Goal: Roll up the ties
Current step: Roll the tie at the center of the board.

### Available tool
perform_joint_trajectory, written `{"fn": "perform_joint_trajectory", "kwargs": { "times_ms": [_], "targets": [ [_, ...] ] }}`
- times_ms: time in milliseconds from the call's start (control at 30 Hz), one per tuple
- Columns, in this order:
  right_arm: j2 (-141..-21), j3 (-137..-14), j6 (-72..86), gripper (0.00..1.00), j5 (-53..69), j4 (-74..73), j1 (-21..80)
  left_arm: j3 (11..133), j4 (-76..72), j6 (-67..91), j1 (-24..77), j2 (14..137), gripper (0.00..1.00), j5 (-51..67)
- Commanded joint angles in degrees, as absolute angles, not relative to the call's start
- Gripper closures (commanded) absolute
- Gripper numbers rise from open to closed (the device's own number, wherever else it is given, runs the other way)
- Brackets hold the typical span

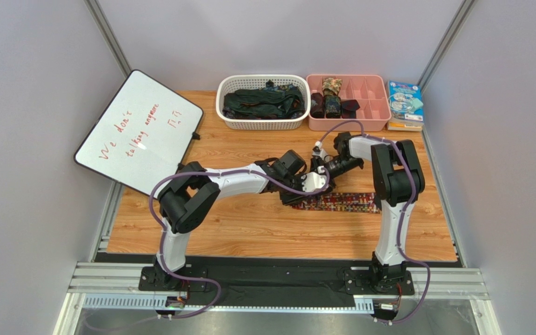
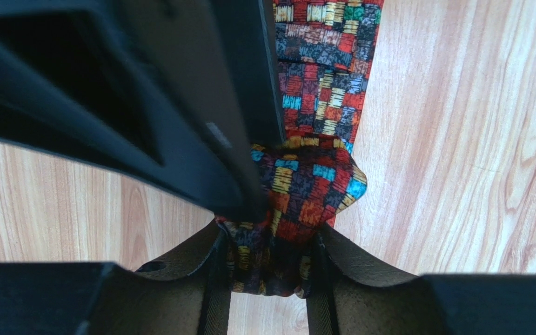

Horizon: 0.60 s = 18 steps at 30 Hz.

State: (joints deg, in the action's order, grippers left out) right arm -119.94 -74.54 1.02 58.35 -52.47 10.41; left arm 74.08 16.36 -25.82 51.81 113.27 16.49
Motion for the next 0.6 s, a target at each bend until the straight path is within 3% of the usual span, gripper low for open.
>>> {"fn": "perform_joint_trajectory", "kwargs": {
  "times_ms": [0, 33, 100, 167, 300, 433, 467, 500, 567],
  "targets": [
    [-122.1, -73.4, 1.6, 0.66, 58.5, -50.0, 11.3, 75.8, 24.4, -23.9, 52.3, 117.1, 0.58, 13.0],
    [-122.3, -73.2, 1.2, 0.88, 57.6, -49.9, 11.4, 76.2, 24.7, -23.6, 52.4, 117.2, 0.57, 12.9],
    [-122.9, -72.5, 0.3, 1.0, 53.7, -49.9, 11.2, 75.6, 24.5, -22.8, 52.2, 116.7, 0.53, 13.5],
    [-123.6, -72.2, 0.0, 1.0, 52.1, -50.0, 10.7, 73.4, 21.7, -22.1, 51.3, 113.7, 0.46, 16.2],
    [-124.8, -72.4, -4.2, 1.0, 46.9, -49.7, 10.4, 63.2, 10.7, -19.5, 47.8, 105.0, 0.21, 27.8],
    [-124.8, -72.3, -6.0, 1.0, 45.5, -48.0, 10.5, 58.2, 0.9, -17.5, 46.4, 100.6, 0.15, 33.6],
    [-124.7, -72.2, -6.4, 1.0, 45.0, -47.8, 10.7, 56.8, -2.5, -14.9, 46.5, 99.6, 0.12, 33.7],
    [-124.7, -72.1, -6.9, 1.0, 45.0, -47.6, 11.1, 54.1, -5.9, -13.6, 46.5, 99.5, 0.01, 33.8],
    [-124.3, -71.5, -7.3, 1.0, 45.2, -46.5, 11.6, 52.0, -14.6, -11.0, 46.4, 100.2, 0.01, 34.0]
  ]
}}
